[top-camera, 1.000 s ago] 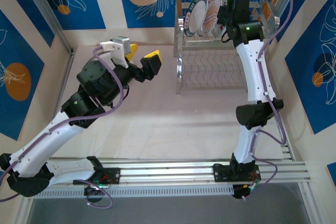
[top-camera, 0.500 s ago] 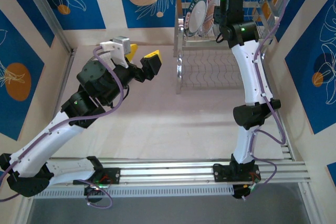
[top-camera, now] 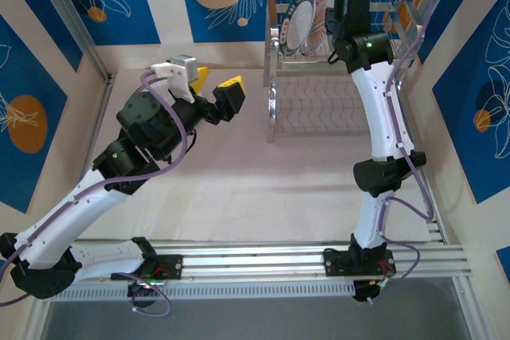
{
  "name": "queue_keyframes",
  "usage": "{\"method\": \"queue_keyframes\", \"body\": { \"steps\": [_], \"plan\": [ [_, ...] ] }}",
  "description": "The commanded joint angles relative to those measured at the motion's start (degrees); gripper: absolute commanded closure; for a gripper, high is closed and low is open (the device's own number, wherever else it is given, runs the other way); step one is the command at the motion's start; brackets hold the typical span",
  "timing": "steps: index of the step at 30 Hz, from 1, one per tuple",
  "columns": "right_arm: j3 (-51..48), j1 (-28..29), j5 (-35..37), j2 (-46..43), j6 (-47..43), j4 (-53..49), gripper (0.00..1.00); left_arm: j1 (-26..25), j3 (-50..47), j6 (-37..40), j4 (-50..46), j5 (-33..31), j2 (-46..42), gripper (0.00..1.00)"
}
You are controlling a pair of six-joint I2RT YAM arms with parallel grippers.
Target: Unload the plates from the dish rack
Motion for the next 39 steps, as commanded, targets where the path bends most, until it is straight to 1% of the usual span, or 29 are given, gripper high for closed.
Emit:
{"method": "queue_keyframes", "body": {
  "steps": [1,24,32,39],
  "plan": [
    [2.91,0.22,2.06,-4.47,-1.28,9.18,1.00,-0.54,1.85,-0.38,1.13,0.01,-0.77,0.03],
    [1.95,-0.03,4.50,-10.81,-1.91,9.72,1.00,-0.54,2.70,-3.48,2.36,4.01,1.05,0.03],
    [-1.50,-0.05,4.61,-16.29,0.00,8.86,1.00,-0.54,3.81,-5.25,2.37,6.61,2.73,0.03],
    [-5.20,0.08,2.53,-22.93,5.62,3.53,1.00,-0.67,5.55,-8.57,3.15,9.76,5.47,0.02]
  ]
}}
